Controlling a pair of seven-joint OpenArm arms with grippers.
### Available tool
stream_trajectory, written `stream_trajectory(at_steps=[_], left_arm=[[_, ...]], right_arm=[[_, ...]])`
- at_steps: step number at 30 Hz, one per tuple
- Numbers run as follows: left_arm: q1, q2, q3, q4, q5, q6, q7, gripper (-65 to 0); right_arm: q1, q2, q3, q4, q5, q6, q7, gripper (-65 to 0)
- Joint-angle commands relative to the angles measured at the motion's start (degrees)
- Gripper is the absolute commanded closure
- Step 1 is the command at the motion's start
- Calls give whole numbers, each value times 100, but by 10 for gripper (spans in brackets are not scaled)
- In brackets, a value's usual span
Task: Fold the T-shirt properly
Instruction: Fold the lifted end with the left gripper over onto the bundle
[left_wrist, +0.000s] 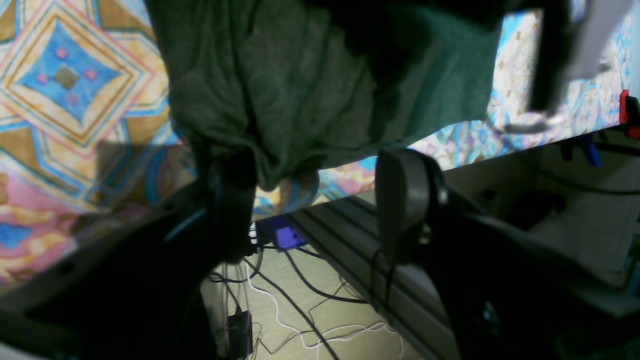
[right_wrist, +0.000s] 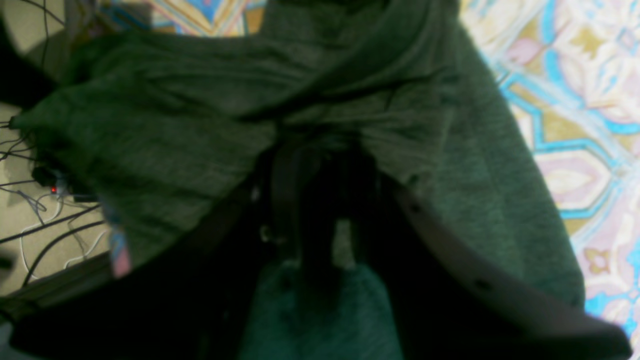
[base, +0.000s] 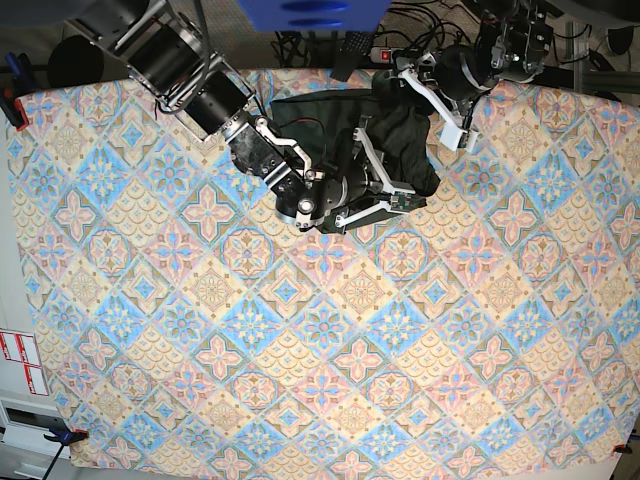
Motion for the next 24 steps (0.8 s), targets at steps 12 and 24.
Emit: stream_trajectory(at_steps=[12,24], left_arm=[[148,-215,2,74,-50,-38,-54,-387],[253,-408,11,109,-59,-38,-62,-221]], right_arm=[[280,-615,-316,-388,-428,14,299,-156],[420,-729,-237,-256,-419,14,352,-82]])
